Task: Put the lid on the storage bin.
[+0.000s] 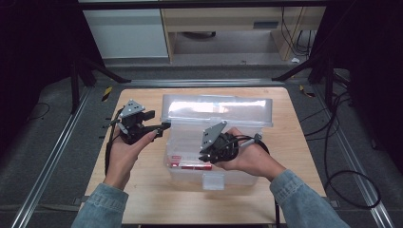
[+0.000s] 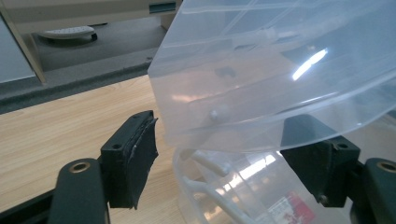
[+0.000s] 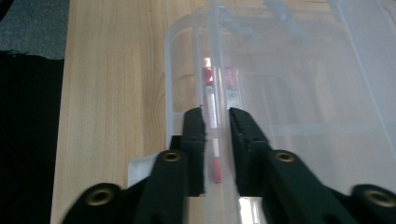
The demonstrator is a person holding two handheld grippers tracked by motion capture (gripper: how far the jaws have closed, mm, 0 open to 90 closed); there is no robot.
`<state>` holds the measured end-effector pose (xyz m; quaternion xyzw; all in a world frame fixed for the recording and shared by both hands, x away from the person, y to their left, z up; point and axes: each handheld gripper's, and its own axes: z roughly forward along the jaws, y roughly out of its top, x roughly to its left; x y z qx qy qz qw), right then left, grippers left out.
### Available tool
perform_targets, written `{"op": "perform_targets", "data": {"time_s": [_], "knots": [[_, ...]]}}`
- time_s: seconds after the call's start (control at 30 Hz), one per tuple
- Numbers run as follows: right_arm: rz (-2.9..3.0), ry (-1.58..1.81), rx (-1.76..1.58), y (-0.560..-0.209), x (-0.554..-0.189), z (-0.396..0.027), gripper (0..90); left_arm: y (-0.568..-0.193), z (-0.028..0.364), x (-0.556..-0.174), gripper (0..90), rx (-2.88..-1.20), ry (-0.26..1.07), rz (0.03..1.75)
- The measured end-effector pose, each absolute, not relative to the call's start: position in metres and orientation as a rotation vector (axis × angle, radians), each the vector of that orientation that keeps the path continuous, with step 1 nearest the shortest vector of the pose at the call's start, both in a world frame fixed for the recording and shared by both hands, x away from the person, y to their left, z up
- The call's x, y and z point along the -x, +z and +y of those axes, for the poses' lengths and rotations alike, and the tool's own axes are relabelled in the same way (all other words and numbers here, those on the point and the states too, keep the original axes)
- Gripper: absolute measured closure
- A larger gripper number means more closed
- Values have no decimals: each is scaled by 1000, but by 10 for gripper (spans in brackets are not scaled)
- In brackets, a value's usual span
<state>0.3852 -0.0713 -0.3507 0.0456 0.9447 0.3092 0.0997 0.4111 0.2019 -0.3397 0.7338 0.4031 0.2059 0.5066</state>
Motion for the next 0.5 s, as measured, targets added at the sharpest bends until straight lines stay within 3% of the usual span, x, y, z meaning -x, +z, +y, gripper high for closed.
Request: {"op": "perform_targets", "data": {"time_s": [0.3, 0.5], "knots": [[2686, 916, -227, -350, -363, -86, 515, -338, 199, -405, 263, -1777, 500, 962], [2625, 962, -358, -345, -351, -115, 467, -342, 199, -403, 257, -1780, 493, 964]]}}
